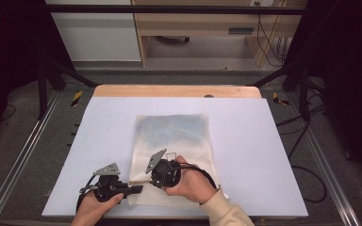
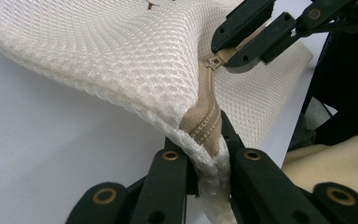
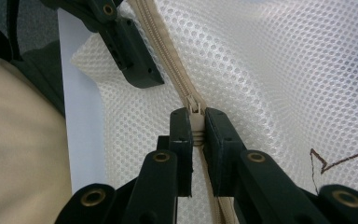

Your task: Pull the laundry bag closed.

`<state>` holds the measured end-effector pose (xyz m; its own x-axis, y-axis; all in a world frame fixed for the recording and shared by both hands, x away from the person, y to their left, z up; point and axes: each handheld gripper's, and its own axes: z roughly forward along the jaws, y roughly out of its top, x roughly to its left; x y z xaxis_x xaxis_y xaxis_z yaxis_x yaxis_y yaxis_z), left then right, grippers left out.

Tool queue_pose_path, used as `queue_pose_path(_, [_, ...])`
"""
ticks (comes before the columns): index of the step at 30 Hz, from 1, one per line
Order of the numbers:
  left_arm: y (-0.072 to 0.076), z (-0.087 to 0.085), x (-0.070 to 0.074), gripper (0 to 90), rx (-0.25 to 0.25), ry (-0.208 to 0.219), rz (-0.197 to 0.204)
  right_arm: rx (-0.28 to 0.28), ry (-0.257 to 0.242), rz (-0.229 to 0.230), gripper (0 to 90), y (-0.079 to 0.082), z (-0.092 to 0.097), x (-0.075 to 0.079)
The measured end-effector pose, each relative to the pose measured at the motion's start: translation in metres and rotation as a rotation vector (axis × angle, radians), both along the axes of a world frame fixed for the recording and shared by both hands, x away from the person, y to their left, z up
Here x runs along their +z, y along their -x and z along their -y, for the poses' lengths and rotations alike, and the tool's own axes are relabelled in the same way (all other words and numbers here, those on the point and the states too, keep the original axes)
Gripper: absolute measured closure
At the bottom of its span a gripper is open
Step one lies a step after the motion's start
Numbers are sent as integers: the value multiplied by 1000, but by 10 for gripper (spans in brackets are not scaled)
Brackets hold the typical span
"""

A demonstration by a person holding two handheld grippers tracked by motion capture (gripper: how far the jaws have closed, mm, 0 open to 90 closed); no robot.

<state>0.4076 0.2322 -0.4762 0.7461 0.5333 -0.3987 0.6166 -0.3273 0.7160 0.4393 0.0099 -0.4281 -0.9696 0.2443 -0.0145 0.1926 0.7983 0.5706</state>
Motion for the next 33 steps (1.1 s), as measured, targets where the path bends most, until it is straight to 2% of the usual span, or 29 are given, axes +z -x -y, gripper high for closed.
queue_pose_path(8, [2, 4, 1, 847, -8, -7, 13, -5, -20, 18, 821, 6, 8, 1])
queue_pose_path(14, [3, 7, 0, 846, -21, -31, 16, -7, -31, 17, 821, 9, 11, -4])
queue_pose_path(33, [4, 8, 0, 846, -25, -41, 19, -1, -27, 34, 822, 14, 13, -6])
